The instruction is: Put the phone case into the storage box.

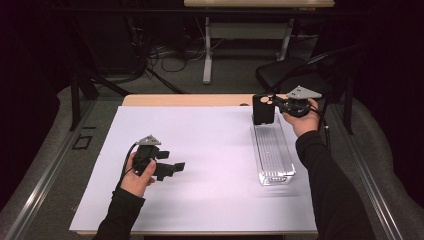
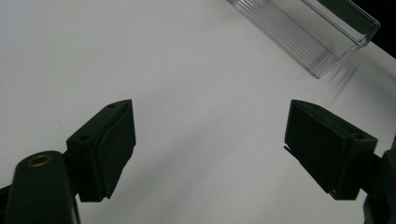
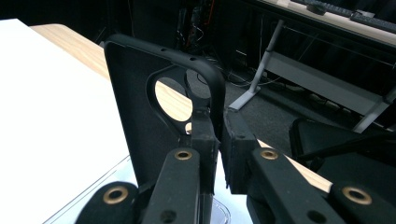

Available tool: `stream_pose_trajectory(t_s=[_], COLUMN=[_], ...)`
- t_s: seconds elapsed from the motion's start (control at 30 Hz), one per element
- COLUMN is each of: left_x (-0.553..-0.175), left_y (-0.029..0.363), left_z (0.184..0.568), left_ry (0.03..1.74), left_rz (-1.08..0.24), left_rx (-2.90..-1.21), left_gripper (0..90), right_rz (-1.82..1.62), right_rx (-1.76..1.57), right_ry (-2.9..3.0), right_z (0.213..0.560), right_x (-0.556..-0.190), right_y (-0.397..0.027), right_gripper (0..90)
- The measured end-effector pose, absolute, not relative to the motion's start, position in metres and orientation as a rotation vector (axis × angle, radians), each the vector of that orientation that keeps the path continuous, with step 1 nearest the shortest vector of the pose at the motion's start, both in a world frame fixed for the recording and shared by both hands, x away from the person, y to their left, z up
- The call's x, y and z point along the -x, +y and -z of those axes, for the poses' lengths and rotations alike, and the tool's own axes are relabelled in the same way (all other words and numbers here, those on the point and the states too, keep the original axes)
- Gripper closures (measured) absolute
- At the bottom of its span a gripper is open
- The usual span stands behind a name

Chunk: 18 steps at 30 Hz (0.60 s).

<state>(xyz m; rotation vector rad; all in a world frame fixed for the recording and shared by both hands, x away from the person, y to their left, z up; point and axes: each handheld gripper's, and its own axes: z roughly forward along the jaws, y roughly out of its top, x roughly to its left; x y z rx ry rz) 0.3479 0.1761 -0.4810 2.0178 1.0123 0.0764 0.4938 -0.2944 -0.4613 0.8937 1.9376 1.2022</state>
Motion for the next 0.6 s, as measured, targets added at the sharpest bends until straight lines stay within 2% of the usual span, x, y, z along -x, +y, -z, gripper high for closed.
stream_pose_trajectory(t_s=[0.6], left_x=[-0.348], left_y=[0.175], left_z=[0.482], left_ry=[1.009], left_rz=[-0.075], left_rx=[-2.023], left_gripper=[17.1], right_rz=[-1.210], right_rx=[-0.927], right_ry=[1.924], right_z=[0.477], right_x=[-0.496], right_y=[-0.306], right_gripper=[85.0])
